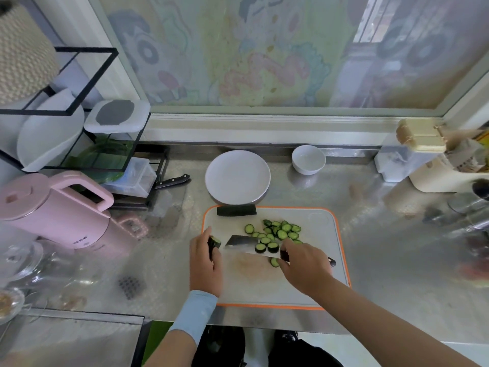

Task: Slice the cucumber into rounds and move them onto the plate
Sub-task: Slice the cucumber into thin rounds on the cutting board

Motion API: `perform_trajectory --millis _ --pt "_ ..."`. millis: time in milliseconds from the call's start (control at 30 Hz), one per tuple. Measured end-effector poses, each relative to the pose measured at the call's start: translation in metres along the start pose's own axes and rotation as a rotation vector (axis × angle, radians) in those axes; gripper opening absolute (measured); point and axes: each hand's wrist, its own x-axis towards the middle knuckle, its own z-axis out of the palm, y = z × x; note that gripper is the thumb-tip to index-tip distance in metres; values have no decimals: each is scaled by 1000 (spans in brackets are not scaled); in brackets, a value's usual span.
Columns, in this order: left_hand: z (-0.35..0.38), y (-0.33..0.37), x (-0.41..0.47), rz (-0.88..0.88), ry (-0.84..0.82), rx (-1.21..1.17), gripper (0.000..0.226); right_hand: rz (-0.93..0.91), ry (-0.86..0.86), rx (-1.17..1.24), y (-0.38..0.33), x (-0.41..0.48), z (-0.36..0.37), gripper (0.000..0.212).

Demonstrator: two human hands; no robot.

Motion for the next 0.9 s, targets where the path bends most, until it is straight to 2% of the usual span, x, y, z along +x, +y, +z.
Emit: perform_trajectory --millis 200,267,433,600,667,767,833,900 --pt "43 38 27 48 -497 196 58 -74 -8 13 10 4 -10 23" --pt "55 43 35 -7 -607 229 55 -101 -13 11 14 5 -12 23" --pt "76 50 51 -1 -603 314 37 -150 -14 32 27 8 -15 21" --pt "84 59 55 -2 -665 324 46 -155 -16 40 42 14 -15 20" --pt "83 57 58 12 -650 352 39 -161 -19 41 46 16 -15 19" --pt "74 53 62 -68 -569 319 35 -176 -17 48 49 19 -17 19" --pt "68 51 63 -82 -607 353 41 -186 -18 57 49 20 -19 17" --pt "64 49 64 -55 -622 415 36 -199 -20 50 47 20 -21 15"
